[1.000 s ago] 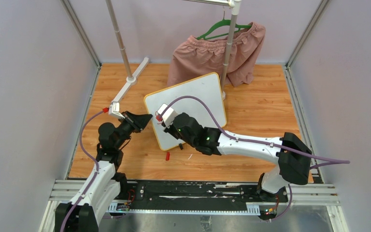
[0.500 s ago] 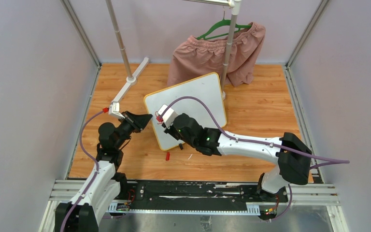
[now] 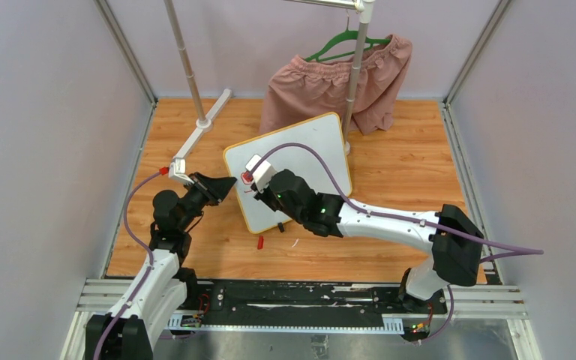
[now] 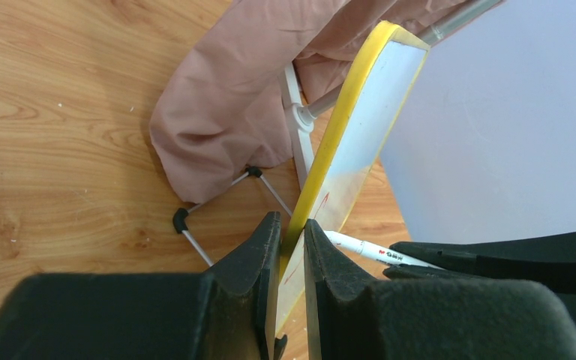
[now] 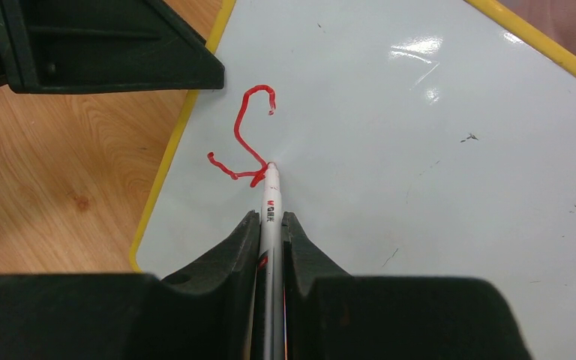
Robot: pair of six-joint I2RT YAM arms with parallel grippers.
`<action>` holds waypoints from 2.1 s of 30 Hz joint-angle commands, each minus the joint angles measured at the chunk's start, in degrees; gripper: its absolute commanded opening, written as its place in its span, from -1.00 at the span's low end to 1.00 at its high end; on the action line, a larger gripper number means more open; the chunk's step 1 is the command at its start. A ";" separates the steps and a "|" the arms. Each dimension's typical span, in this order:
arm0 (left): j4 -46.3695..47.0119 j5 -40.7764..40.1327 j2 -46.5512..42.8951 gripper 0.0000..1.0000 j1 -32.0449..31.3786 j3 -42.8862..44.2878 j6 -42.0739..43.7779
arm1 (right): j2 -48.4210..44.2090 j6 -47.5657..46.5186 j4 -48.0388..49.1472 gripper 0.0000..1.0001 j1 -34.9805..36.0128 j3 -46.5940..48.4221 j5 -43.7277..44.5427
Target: Write a sentence on the whiteboard
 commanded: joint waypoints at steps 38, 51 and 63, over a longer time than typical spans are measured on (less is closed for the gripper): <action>1.04 1.27 -0.15 -1.00 0.13 -0.23 0.14 | -2.13 2.11 1.08 -1.00 -1.53 -3.22 0.78; 1.09 1.29 -0.36 -1.00 0.16 -0.37 0.08 | -0.69 1.03 0.91 -1.00 -1.90 -0.11 1.16; 1.11 1.22 -0.29 -1.00 0.17 -0.39 0.10 | -1.77 1.27 0.56 -1.00 -2.67 -1.35 2.35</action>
